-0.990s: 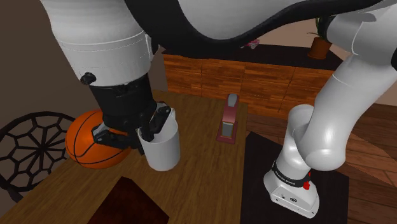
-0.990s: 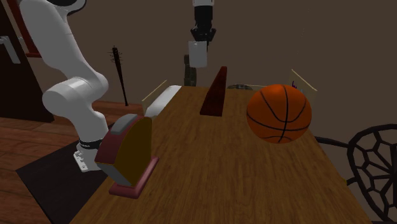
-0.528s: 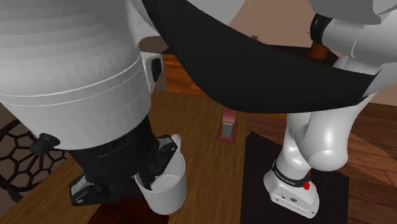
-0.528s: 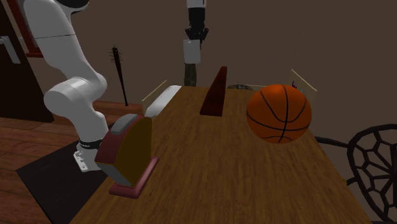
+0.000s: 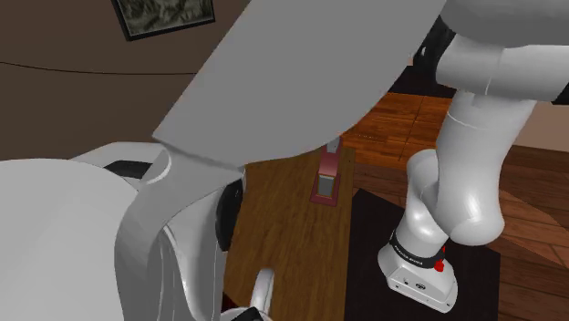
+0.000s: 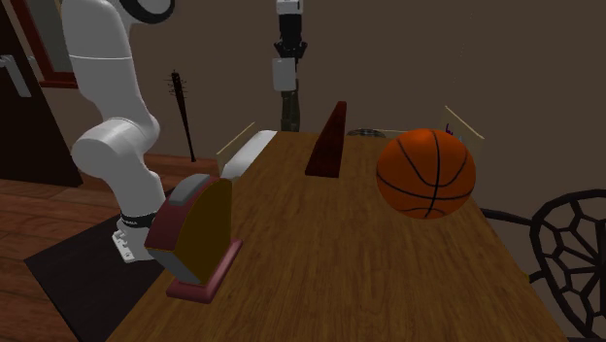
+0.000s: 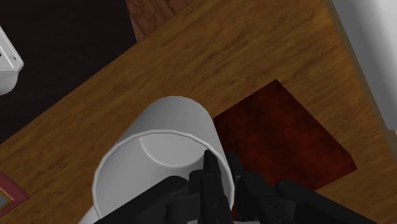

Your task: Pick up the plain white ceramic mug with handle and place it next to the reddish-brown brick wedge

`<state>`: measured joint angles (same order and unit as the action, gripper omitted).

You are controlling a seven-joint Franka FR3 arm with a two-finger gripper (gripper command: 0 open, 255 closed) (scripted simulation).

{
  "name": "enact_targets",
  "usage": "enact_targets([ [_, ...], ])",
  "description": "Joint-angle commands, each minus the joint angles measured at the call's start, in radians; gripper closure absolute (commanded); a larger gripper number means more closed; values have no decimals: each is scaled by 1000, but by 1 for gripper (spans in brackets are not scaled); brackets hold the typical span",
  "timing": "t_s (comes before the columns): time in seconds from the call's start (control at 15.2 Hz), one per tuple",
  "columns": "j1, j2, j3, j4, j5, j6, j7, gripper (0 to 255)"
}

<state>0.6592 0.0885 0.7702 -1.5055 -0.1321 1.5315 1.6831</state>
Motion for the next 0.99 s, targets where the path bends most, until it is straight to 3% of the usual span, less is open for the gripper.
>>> enact_targets([
  [0.0, 49, 65, 28, 66, -46, -26, 71, 255],
  [0.33, 221, 245, 59, 260, -174, -105, 227, 255],
  [0.66, 473, 457, 30, 563, -315, -231, 331, 255],
  [0.73, 484, 465, 27, 578, -319, -237, 333, 255],
  [0.92, 441, 435, 36, 481, -297, -174, 341, 255],
])
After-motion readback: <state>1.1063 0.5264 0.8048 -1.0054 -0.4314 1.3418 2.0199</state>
